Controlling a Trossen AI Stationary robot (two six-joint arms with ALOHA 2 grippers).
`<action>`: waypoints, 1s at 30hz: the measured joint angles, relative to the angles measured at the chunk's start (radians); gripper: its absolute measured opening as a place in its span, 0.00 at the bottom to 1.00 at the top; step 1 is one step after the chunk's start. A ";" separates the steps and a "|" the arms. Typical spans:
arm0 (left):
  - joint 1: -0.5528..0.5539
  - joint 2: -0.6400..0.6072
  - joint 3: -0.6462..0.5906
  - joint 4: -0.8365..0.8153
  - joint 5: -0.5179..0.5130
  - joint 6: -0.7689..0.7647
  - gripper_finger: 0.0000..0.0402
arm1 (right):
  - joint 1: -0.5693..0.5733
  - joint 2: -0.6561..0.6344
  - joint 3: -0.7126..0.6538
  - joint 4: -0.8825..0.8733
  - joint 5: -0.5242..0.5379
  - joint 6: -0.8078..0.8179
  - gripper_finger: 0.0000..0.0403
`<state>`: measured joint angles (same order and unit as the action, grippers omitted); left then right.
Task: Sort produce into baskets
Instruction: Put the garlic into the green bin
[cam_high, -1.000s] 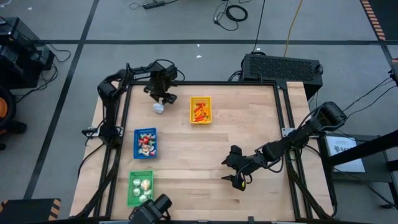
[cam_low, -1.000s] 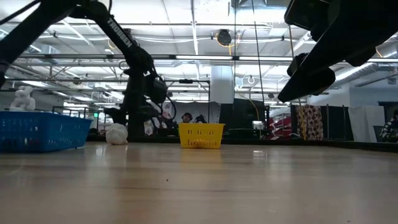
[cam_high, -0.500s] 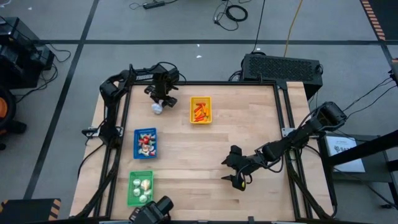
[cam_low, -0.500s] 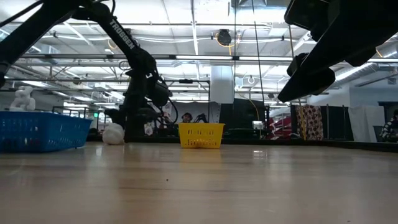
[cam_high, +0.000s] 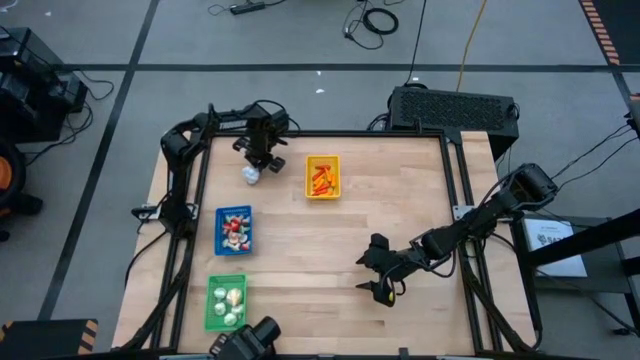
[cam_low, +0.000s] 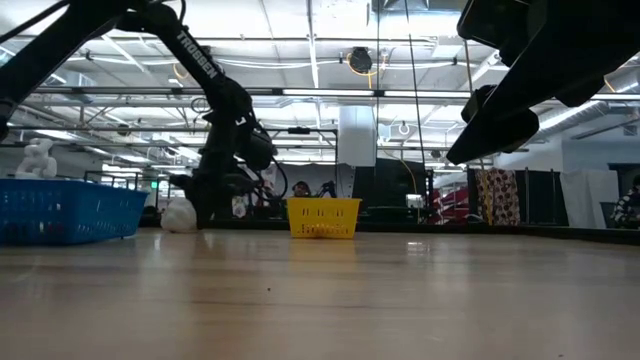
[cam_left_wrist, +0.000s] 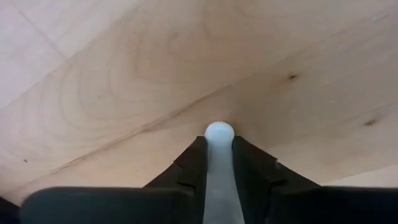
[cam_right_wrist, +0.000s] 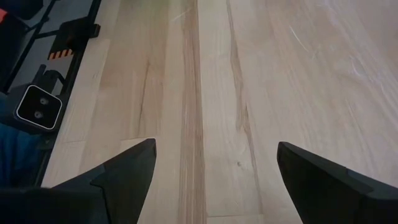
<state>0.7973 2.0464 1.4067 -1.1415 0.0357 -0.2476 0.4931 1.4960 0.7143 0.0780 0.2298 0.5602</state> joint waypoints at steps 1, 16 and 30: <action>-0.002 0.000 0.000 0.002 0.000 0.002 0.17 | 0.000 0.000 0.000 0.000 0.000 0.000 0.81; -0.012 -0.028 0.002 0.002 -0.005 0.086 0.15 | 0.000 0.000 0.000 0.000 0.000 -0.001 0.81; -0.080 -0.270 0.002 -0.115 0.074 0.077 0.15 | 0.000 0.000 0.000 0.000 0.000 -0.002 0.81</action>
<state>0.7168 1.7762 1.4090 -1.2563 0.1092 -0.1708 0.4931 1.4960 0.7143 0.0780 0.2301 0.5581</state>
